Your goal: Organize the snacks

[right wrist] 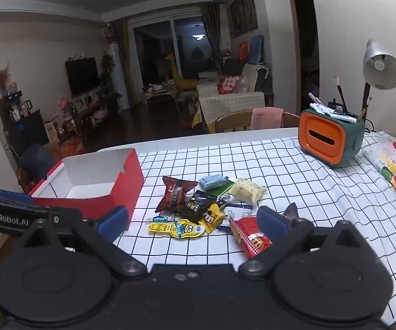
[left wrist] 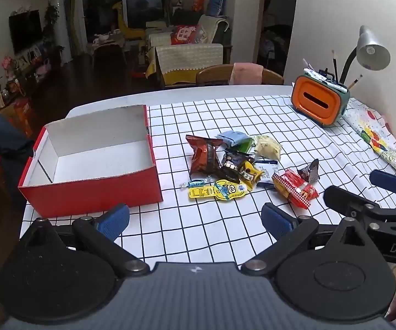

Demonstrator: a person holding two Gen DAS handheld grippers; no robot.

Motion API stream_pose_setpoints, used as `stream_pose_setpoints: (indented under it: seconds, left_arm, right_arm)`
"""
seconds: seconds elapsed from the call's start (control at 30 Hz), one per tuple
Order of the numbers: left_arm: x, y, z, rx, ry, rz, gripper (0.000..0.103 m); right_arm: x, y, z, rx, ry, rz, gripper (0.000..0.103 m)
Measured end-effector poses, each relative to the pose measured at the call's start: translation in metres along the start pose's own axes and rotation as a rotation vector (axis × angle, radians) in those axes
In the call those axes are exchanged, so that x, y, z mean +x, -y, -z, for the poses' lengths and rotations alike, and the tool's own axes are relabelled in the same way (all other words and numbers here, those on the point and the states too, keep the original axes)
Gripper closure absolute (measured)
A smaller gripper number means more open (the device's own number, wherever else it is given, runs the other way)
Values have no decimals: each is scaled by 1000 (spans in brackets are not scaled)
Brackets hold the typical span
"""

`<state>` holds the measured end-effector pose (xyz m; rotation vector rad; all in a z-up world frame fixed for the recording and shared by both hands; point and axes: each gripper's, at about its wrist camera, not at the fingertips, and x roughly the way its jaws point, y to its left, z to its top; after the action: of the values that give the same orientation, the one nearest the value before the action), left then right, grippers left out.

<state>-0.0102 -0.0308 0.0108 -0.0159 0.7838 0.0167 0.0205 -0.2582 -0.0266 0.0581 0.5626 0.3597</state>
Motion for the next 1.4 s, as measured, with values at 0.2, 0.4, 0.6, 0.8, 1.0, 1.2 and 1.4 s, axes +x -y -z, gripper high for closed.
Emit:
stream_pose_setpoints:
  seconds: [0.2, 0.4, 0.6, 0.8, 1.0, 1.2, 1.4]
  left_arm:
    - [-4, 0, 0, -9, 7, -7, 0]
    - [-3, -1, 1, -21, -4, -11, 0]
    - [-2, 0, 3, -20, -9, -6, 0]
    - [-2, -1, 4, -25, -14, -6, 0]
    - [0, 0, 5, -22, -22, -4, 0]
    - [-1, -1, 7, -25, -23, -4, 0]
    - [0, -2, 7, -28, -21, -5, 0]
  right_arm:
    - [-1, -2, -1, -6, -5, -20, 2]
    - [2, -3, 0, -5, -17, -22, 2]
    - [4, -4, 1, -9, -31, -34, 2]
    - [5, -4, 1, -6, -43, -29, 2]
    - [6, -5, 2, -10, -49, -23, 2]
    - [5, -5, 2, -14, -50, -24, 2]
    - [5, -6, 2, -15, -51, -23, 2]
